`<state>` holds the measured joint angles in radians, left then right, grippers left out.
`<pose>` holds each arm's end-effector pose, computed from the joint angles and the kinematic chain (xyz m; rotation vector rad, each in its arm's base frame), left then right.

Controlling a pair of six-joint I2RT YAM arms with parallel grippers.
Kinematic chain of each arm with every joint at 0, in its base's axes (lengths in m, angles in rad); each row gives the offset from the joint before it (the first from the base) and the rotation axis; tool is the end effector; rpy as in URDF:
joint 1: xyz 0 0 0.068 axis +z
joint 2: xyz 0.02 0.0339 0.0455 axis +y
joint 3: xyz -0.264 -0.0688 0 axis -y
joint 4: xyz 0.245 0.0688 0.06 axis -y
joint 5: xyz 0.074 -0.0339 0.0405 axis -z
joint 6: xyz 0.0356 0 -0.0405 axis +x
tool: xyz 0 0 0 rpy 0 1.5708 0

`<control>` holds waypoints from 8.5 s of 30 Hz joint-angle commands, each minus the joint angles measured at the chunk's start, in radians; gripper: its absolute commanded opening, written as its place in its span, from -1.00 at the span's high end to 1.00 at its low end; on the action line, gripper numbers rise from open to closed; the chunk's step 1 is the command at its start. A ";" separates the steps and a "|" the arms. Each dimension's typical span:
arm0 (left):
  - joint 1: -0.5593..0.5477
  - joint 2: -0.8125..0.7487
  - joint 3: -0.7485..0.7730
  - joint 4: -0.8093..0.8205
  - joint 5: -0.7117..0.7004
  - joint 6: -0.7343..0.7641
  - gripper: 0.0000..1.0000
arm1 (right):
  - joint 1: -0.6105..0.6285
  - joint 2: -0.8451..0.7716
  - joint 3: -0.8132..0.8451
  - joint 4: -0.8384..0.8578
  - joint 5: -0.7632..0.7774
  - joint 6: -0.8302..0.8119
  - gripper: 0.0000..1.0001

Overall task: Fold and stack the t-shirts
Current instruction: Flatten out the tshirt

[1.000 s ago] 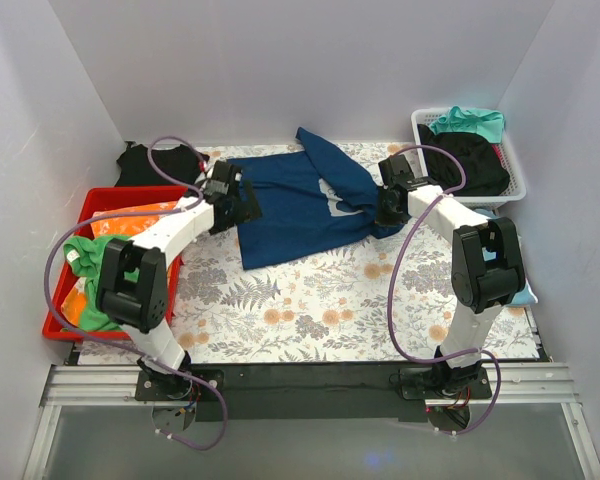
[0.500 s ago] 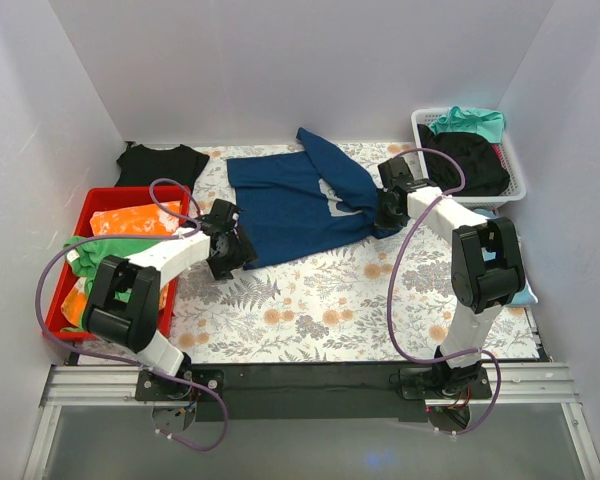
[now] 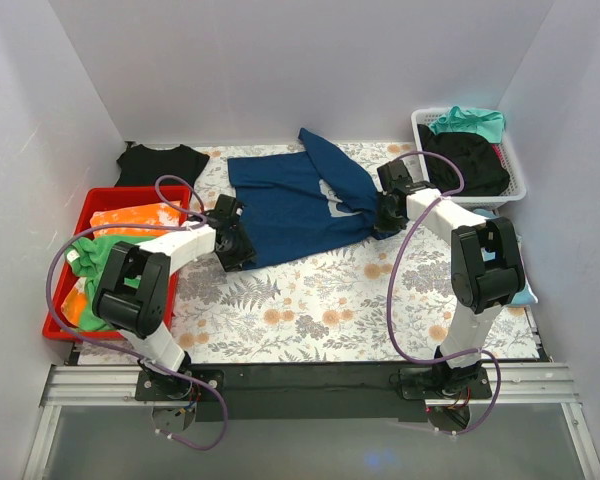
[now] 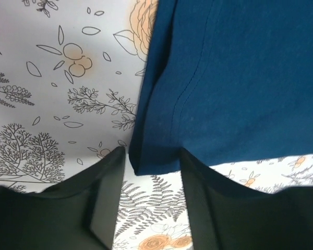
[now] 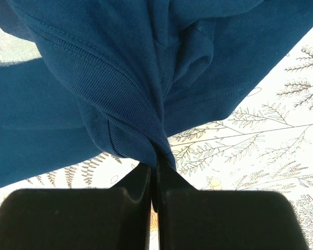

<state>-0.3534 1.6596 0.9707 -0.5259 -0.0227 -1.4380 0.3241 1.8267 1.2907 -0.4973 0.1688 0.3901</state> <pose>0.2901 -0.1061 0.1643 -1.4898 2.4610 -0.3836 0.3659 0.1166 0.2017 0.1452 2.5773 0.0439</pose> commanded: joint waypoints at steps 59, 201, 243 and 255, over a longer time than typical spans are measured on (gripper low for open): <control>0.304 -0.192 0.257 -0.220 -0.160 0.214 1.00 | 0.426 0.013 0.139 -0.026 -0.031 -0.157 0.14; 0.390 -0.054 0.356 -0.135 -0.103 0.172 1.00 | 0.058 0.112 0.191 -0.144 0.064 -0.115 0.43; 0.390 -0.084 0.325 -0.138 -0.082 0.174 1.00 | 0.056 -0.087 -0.157 -0.138 0.090 -0.007 0.97; 0.390 -0.289 0.414 -0.140 0.124 0.157 1.00 | 0.055 -0.575 0.120 -0.345 0.248 -0.014 0.97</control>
<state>0.0307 1.5181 1.3312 -0.6907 -0.0017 -1.2751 0.3855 1.3857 1.2915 -0.7670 0.3164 0.3725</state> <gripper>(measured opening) 0.015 0.023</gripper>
